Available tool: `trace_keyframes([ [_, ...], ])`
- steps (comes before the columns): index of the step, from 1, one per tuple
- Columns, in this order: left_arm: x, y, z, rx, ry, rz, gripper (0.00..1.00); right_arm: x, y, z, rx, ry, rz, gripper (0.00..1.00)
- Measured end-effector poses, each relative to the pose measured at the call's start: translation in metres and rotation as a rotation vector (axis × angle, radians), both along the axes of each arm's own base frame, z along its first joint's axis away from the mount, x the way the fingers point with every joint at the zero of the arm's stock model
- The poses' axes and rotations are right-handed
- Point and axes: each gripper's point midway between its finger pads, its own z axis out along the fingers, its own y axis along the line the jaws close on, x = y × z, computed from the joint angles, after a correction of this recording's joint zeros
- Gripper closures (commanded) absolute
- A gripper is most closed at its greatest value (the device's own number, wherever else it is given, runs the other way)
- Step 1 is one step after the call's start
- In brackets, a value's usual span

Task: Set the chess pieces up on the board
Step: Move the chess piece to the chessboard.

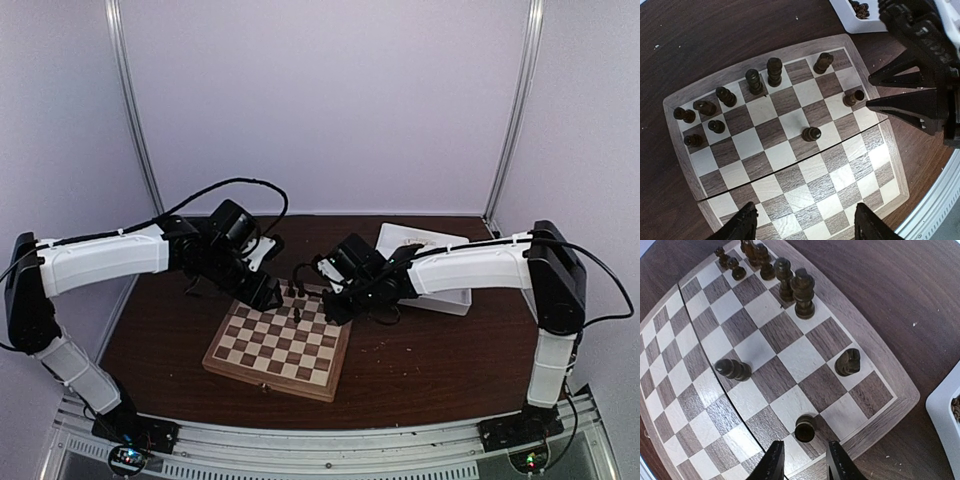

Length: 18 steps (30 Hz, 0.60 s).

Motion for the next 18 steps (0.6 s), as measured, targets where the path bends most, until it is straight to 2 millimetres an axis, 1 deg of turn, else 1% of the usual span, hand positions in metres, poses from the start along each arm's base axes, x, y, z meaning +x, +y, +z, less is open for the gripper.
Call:
trace_keyframes([
  [3, -0.002, 0.000, -0.003, 0.008, 0.008, -0.003, 0.34, -0.001, -0.004, -0.014, -0.031, 0.029, -0.009, 0.70],
  [6, -0.001, 0.000, -0.002, 0.008, 0.008, -0.003, 0.36, -0.003, -0.005, -0.022, -0.045, 0.048, -0.012, 0.70],
  [14, -0.001, -0.001, -0.002, 0.006, 0.010, -0.005, 0.37, 0.000, -0.001, -0.026, -0.047, 0.058, -0.011, 0.72],
  [16, -0.001, -0.001, -0.003, 0.007, 0.011, -0.004, 0.37, 0.001, -0.001, -0.025, -0.045, 0.056, -0.011, 0.73],
  [18, -0.001, -0.001, -0.003, 0.007, 0.011, -0.004, 0.37, 0.002, 0.001, -0.023, -0.041, 0.053, -0.011, 0.77],
])
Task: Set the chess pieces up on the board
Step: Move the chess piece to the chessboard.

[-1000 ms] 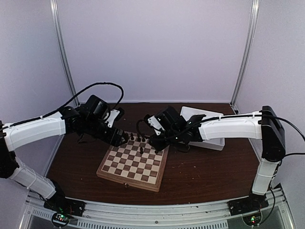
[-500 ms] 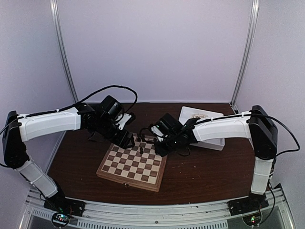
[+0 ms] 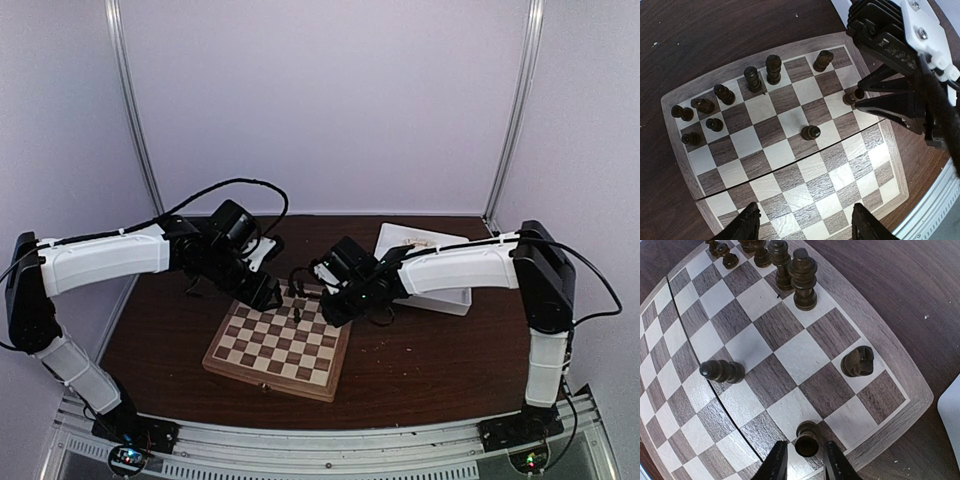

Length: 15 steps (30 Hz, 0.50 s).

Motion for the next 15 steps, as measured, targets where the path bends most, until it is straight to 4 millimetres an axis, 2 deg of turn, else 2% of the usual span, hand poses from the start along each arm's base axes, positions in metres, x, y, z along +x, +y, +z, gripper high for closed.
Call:
trace_keyframes([
  [8, 0.0000, 0.0000, 0.0001, 0.000, 0.000, 0.000, 0.37, 0.0033, 0.0042, 0.0049, 0.010, -0.008, 0.001, 0.80],
  [15, 0.0000, 0.0000, 0.0001, 0.000, 0.000, 0.000, 0.37, 0.0028, 0.0031, -0.0006, -0.002, 0.000, 0.000, 0.80],
])
